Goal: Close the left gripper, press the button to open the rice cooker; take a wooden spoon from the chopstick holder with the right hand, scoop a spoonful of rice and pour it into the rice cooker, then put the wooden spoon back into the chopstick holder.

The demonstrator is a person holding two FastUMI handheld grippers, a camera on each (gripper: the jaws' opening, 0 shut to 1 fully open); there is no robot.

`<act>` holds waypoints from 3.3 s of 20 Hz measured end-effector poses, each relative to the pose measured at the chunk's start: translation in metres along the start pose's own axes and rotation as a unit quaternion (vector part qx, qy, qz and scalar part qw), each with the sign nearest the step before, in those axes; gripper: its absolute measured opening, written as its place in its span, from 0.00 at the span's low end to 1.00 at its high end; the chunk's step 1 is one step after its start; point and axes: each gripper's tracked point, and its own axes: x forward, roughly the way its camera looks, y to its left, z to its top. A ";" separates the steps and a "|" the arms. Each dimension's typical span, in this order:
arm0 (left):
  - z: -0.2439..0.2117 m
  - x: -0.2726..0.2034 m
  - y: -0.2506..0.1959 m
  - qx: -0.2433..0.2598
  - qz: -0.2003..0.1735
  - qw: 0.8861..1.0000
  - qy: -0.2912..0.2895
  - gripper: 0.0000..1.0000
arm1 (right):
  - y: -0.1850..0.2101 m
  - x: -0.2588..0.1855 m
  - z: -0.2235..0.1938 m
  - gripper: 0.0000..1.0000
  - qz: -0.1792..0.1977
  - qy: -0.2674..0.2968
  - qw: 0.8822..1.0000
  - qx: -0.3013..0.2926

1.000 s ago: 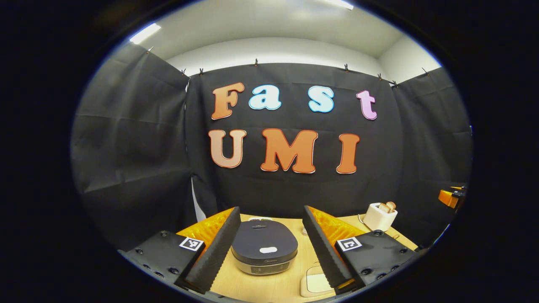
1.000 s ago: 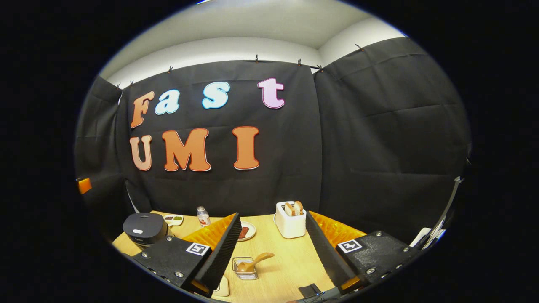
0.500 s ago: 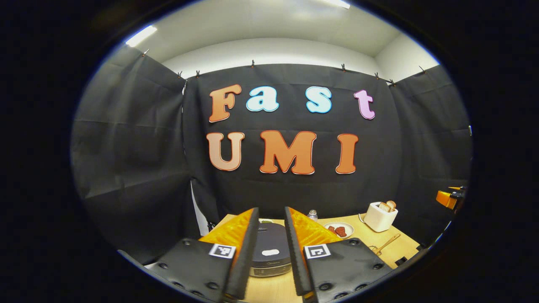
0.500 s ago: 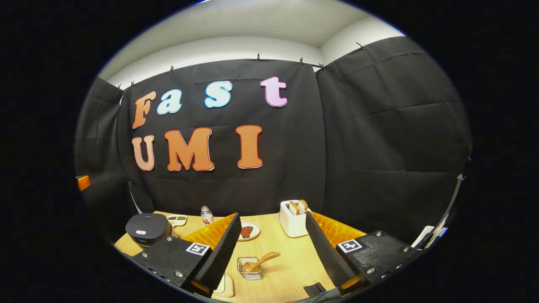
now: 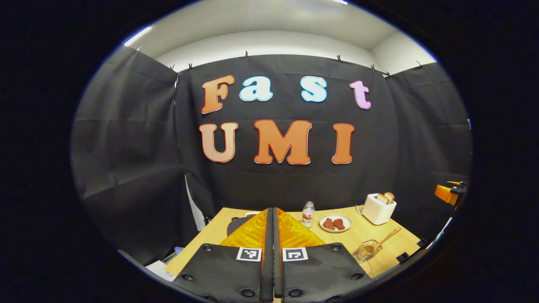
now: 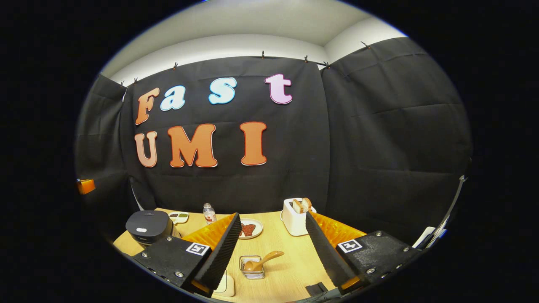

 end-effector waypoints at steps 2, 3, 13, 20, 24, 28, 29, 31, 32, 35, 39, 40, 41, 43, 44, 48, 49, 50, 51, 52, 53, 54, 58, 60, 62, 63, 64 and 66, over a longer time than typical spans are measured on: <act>-0.012 0.014 0.003 -0.008 -0.004 1.000 0.015 0.05 | -0.001 0.002 -0.004 0.95 -0.002 0.005 1.000 0.001; -0.020 0.022 0.004 -0.010 -0.005 1.000 0.024 0.05 | -0.001 0.003 -0.007 0.95 -0.003 0.008 1.000 0.002; -0.133 0.121 0.004 -0.014 -0.033 0.988 0.150 0.05 | -0.014 0.010 -0.026 0.95 -0.026 0.035 0.999 0.002; -0.207 0.154 0.007 0.005 -0.018 0.975 0.220 0.05 | -0.037 0.007 -0.027 0.95 -0.057 0.039 0.997 0.013; -0.213 0.159 0.008 0.005 -0.022 0.974 0.226 0.00 | -0.043 0.005 -0.031 0.95 -0.064 0.044 0.997 0.019; -0.217 0.159 0.009 0.003 -0.023 0.972 0.233 0.05 | -0.038 0.005 -0.037 0.95 -0.058 0.050 0.997 0.018; -0.217 0.159 0.009 0.001 -0.020 0.973 0.232 0.05 | -0.035 0.004 -0.039 0.95 -0.054 0.053 0.997 0.018; -0.215 0.161 0.010 0.004 -0.016 0.975 0.220 0.05 | -0.035 0.002 -0.041 0.95 -0.053 0.053 0.997 0.016; -0.218 0.161 0.010 0.012 -0.017 0.975 0.223 0.05 | -0.034 0.002 -0.041 1.00 -0.050 0.053 0.997 0.018; -0.220 0.162 0.010 -0.002 -0.017 0.975 0.223 0.05 | -0.031 -0.002 -0.041 0.95 -0.041 0.052 0.997 0.031; -0.200 0.153 0.019 0.011 -0.001 0.976 0.218 0.05 | -0.030 -0.011 -0.037 0.95 -0.032 0.038 0.998 0.033; -0.178 0.150 0.018 0.018 0.002 0.981 0.195 0.04 | -0.034 -0.012 -0.035 0.95 -0.035 0.033 0.998 0.031; -0.150 0.147 0.016 0.019 0.005 0.986 0.164 0.05 | -0.036 -0.013 -0.036 0.95 -0.036 0.031 0.998 0.032; -0.096 0.135 0.020 0.021 0.016 0.994 0.105 0.04 | -0.039 -0.013 -0.040 0.95 -0.036 0.031 0.998 0.037; -0.077 0.126 0.020 0.015 0.015 0.996 0.090 0.04 | -0.040 -0.012 -0.040 0.95 -0.037 0.028 0.998 0.036; -0.023 0.090 0.030 -0.012 0.017 0.999 0.041 0.05 | -0.036 -0.009 -0.049 0.95 -0.023 0.031 0.998 0.055; -0.014 0.079 0.031 -0.020 0.016 0.999 0.031 0.05 | -0.036 -0.006 -0.053 0.95 -0.021 0.032 0.997 0.060; -0.009 0.067 0.034 -0.025 0.017 0.999 0.024 0.04 | -0.036 -0.002 -0.057 0.95 -0.020 0.035 0.997 0.063; -0.003 0.058 0.040 -0.027 0.024 0.999 0.019 0.05 | -0.036 0.002 -0.062 0.95 -0.019 0.036 0.997 0.062; 0.000 0.047 0.048 -0.029 0.034 0.999 0.020 0.04 | -0.036 0.007 -0.067 0.95 -0.018 0.039 0.997 0.062; 0.002 0.040 0.052 -0.032 0.035 0.999 0.022 0.04 | -0.033 0.012 -0.074 0.95 -0.015 0.045 0.997 0.062; 0.007 0.028 0.051 -0.039 0.030 0.999 0.020 0.04 | -0.030 0.016 -0.083 0.94 -0.012 0.053 0.996 0.065; 0.023 -0.001 0.078 -0.052 0.054 0.997 0.007 0.05 | -0.020 0.042 -0.116 0.94 0.004 0.083 0.992 0.095; 0.028 -0.019 0.084 -0.054 0.060 0.997 0.000 0.05 | -0.019 0.055 -0.136 0.95 0.006 0.097 0.989 0.115; 0.038 -0.032 0.097 -0.051 0.074 0.996 -0.013 0.07 | -0.017 0.066 -0.159 0.95 0.003 0.116 0.986 0.120; 0.042 -0.038 0.107 -0.048 0.089 0.995 -0.019 0.06 | -0.014 0.070 -0.168 0.95 0.006 0.126 0.984 0.126; 0.047 -0.044 0.118 -0.043 0.105 0.993 -0.025 0.07 | -0.012 0.075 -0.177 0.95 0.009 0.136 0.982 0.132; 0.055 -0.057 0.124 -0.042 0.120 0.991 -0.038 0.29 | -0.003 0.083 -0.187 0.95 0.018 0.150 0.978 0.147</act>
